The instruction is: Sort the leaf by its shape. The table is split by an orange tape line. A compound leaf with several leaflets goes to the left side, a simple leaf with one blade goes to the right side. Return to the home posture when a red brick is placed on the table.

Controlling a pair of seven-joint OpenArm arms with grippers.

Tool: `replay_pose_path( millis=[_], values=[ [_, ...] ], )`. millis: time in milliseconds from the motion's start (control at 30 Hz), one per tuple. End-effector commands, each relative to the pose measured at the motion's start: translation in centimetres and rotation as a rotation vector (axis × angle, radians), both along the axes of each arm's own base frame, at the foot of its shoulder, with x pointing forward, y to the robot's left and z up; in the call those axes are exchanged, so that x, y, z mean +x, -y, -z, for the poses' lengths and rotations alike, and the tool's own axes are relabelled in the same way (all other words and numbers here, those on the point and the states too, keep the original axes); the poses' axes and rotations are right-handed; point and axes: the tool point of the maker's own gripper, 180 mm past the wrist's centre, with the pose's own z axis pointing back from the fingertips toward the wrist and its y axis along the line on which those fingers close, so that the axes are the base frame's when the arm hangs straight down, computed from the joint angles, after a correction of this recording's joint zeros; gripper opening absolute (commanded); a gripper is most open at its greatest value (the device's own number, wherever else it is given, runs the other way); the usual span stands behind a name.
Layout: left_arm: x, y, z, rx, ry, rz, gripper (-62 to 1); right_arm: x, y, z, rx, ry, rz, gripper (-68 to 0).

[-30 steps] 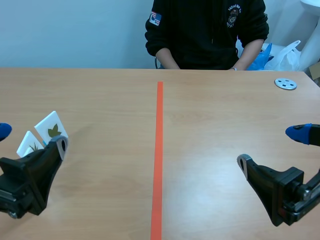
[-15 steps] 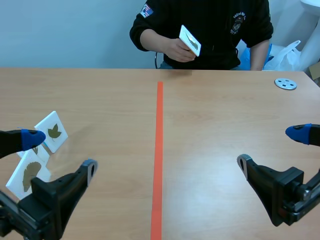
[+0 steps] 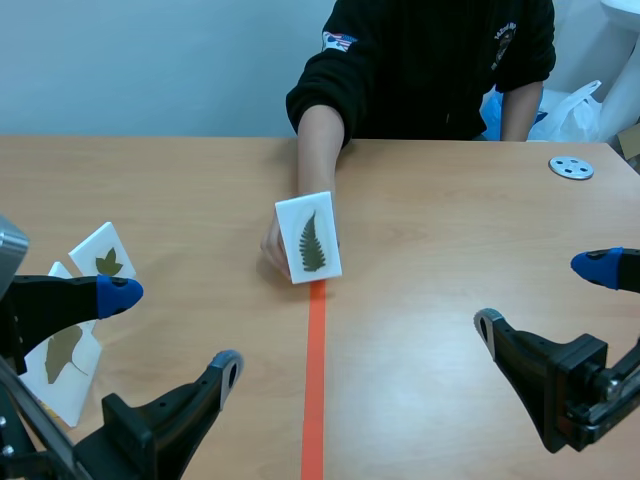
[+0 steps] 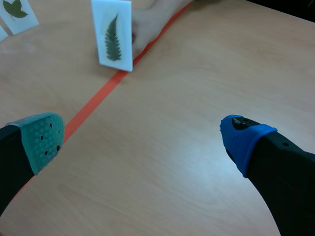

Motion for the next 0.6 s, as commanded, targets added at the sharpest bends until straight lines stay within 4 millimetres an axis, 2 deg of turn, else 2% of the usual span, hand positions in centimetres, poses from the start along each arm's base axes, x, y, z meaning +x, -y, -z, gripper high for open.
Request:
replay_pose_path(
  millis=[0,233,467,567],
  values=[
    [0.1,0.1,-0.4,-0.014,0.01,0.0,1.4,0.6,0.4,-0.8,0.002,0.032,0.01,0.4],
    [0.1,0.1,-0.4,-0.017,0.011,0.0,1.4,0.6,0.4,-0.7,-0.008,0.032,0.006,0.4],
    [0.1,0.1,-0.3,-0.017,0.012,-0.001,1.4,1.5,0.7,-0.4,-0.046,0.012,0.009,0.4],
    [0.1,0.0,-0.2,-0.016,0.01,-0.002,1.4,1.8,0.1,-0.6,-0.039,0.02,-0.018,0.4]
  ],
)
